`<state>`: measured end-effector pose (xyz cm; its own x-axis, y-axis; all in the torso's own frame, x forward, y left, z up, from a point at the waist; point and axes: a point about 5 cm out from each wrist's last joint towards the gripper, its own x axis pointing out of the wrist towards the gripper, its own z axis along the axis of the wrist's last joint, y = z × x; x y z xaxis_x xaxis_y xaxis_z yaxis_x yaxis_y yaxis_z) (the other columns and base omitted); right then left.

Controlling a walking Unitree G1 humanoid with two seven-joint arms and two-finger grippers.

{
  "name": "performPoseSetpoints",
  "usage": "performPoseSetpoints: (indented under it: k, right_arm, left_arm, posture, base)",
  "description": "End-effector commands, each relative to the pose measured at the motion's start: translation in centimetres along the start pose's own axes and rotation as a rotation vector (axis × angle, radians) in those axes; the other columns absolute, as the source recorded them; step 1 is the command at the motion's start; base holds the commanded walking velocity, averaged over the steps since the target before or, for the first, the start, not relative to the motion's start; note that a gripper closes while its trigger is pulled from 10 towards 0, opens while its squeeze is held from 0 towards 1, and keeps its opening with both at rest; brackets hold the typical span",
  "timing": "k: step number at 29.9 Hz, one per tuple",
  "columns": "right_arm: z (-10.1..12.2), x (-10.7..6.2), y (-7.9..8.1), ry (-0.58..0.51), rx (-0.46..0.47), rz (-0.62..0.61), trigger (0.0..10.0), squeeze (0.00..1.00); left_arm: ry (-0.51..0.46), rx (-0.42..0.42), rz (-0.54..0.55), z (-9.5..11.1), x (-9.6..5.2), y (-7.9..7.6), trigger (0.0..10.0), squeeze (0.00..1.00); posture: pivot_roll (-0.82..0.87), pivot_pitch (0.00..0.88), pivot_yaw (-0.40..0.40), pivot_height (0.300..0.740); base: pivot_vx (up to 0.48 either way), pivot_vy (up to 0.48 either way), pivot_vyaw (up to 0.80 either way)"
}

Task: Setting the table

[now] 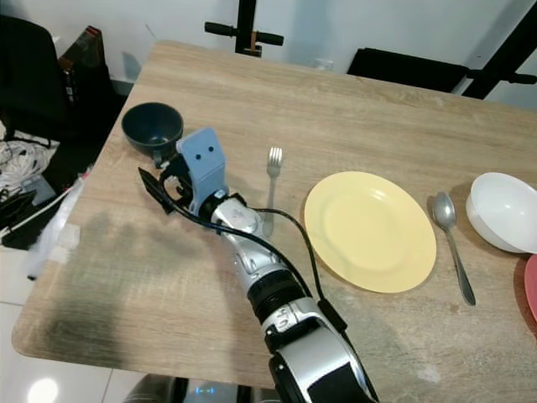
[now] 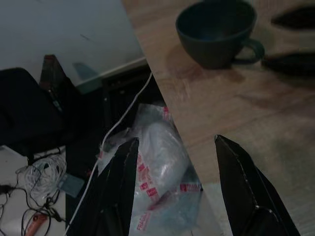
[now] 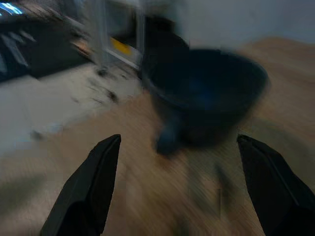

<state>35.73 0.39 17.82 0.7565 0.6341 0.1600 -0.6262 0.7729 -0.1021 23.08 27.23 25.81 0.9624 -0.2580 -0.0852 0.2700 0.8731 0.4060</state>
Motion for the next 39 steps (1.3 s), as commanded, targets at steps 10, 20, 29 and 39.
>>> performPoseSetpoints:
  k: [10, 20, 29, 39]
  right_arm:
    - [1.1, 3.1, 5.8, 0.036, 0.075, -0.043, 10.0, 0.00]
    - [4.8, 0.5, -2.8, -0.228, 0.027, -0.241, 10.0, 0.00]
    - [4.7, -7.1, -11.1, -0.214, -0.136, -0.486, 10.0, 0.00]
    - [2.5, -13.7, -13.1, -0.076, -0.170, -0.604, 10.0, 0.00]
  left_arm:
    - [-0.020, -0.056, -0.090, 0.3, 0.3, -2.7, 10.0, 0.00]
    - [-0.066, -0.118, -0.102, -0.6, 4.9, -5.4, 10.0, 0.02]
    - [-0.106, -0.103, -0.129, -0.4, 9.8, -7.3, 10.0, 0.02]
    - [-0.142, -0.185, -0.436, -0.2, 10.9, -12.5, 10.0, 0.01]
  posture:
    - [0.33, 0.136, -0.038, 0.740]
    - [0.20, 0.131, 0.002, 0.740]
    - [0.11, 0.107, 0.035, 0.740]
    - [0.02, 0.083, 0.067, 0.740]
  base:
    - [0.000, 0.000, 0.00]
    - [0.000, 0.000, 0.00]
    - [0.000, 0.000, 0.00]
    - [0.000, 0.000, 0.00]
